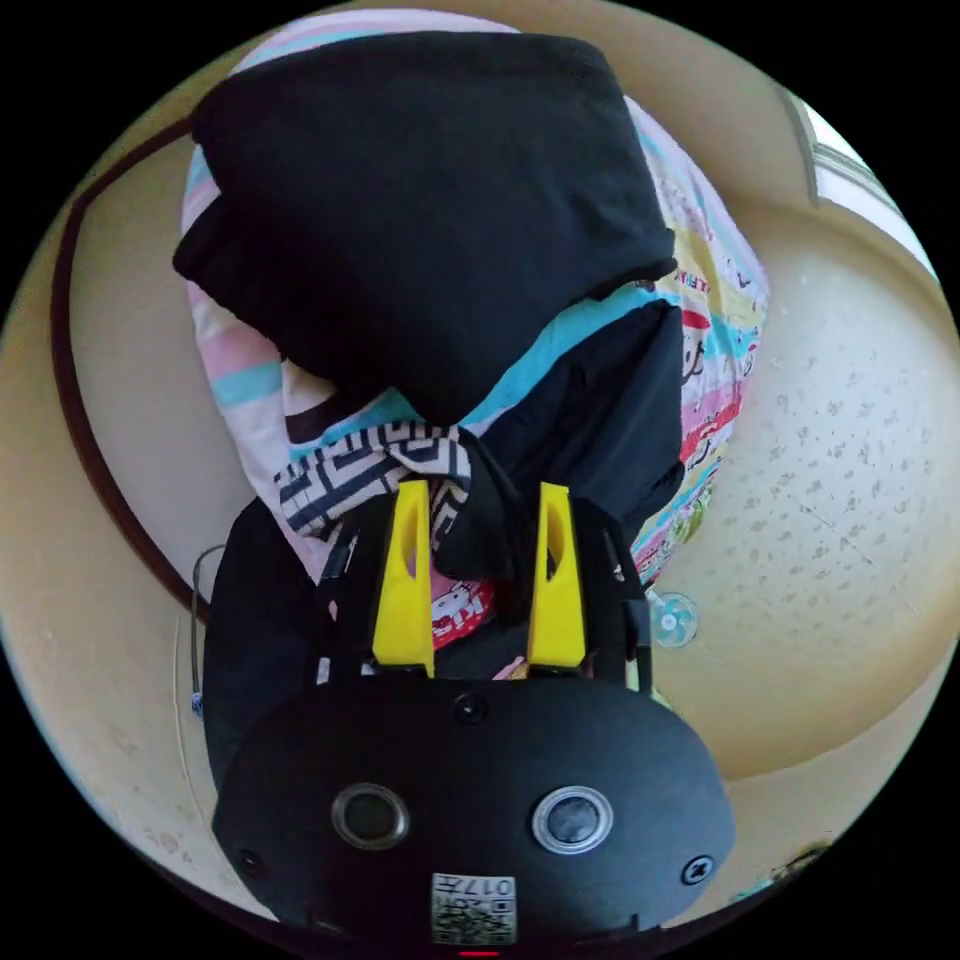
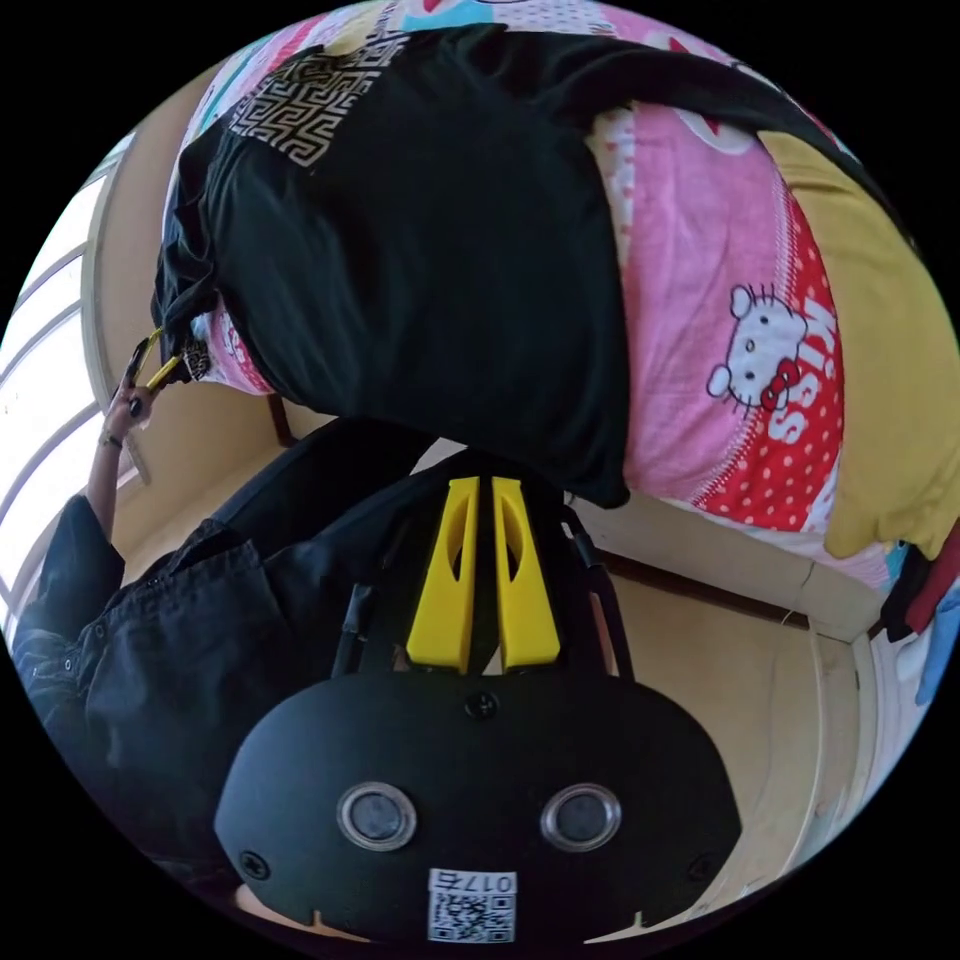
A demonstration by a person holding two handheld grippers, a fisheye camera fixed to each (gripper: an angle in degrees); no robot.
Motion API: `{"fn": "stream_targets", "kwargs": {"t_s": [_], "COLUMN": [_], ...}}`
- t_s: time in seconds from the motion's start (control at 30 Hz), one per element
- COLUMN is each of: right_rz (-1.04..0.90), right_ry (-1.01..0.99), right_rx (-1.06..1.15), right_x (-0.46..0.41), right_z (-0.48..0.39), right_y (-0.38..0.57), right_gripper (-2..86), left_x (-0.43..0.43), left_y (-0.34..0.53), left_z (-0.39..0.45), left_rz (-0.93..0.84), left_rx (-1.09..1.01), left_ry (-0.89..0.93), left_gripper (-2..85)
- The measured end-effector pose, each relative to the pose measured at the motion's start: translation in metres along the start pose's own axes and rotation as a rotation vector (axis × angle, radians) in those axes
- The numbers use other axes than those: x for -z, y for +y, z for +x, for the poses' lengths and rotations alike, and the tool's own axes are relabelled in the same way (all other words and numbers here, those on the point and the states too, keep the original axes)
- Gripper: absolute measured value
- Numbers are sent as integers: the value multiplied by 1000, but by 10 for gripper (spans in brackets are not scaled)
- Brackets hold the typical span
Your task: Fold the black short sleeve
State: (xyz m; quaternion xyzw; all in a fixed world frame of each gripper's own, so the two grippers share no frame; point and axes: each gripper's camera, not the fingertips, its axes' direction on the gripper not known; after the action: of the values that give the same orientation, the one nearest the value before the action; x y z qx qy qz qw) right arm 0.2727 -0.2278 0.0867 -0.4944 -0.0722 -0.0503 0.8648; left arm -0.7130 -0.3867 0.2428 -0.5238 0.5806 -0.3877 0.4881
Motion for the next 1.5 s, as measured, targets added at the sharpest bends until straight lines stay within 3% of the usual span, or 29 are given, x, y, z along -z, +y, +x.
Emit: {"fn": "stream_targets", "kwargs": {"t_s": [0.07,0.17,0.33,0.4,0.53,0.63,0.73,0.77,0.87,0.97,1.23,1.4,1.5], "right_rz": [-2,-10,-8,-9,5,26,53,57,95,149,410,567,609], "right_ry": [5,15,-1,-33,-100,-124,-134,-134,-128,-153,-390,-429,-282], "right_rx": [6,20,-5,-27,-63,-70,-61,-57,-54,-68,49,161,189], "right_x": [0,-2,-10,-16,-24,-21,-14,-12,2,15,63,101,112], "right_z": [-14,-34,-45,-43,-35,-28,-18,-15,5,33,55,20,-4], "right_y": [-5,-11,-12,-11,-9,-7,-1,1,16,33,-22,-129,-186], "right_gripper": [24,22,17,15,14,16,21,22,27,37,63,69,78], "left_x": [-25,-38,9,36,40,-18,-140,-205,-335,-365,-342,-386,-418], "left_y": [-11,-4,41,75,157,254,345,368,392,399,336,292,278], "left_z": [-8,-31,-69,-61,29,118,169,175,144,93,-5,-27,-38], "left_rz": [-99,-114,81,173,232,228,103,-4,-228,-181,44,-53,-147], "left_rx": [50,85,-43,-218,-643,-1004,-1266,-1325,-1288,-1274,-950,-844,-812], "left_ry": [-35,104,487,593,439,310,143,1,-346,-462,-486,-441,-455], "left_gripper": [117,51,36,38,38,38,45,59,86,89,101,99,79]}}
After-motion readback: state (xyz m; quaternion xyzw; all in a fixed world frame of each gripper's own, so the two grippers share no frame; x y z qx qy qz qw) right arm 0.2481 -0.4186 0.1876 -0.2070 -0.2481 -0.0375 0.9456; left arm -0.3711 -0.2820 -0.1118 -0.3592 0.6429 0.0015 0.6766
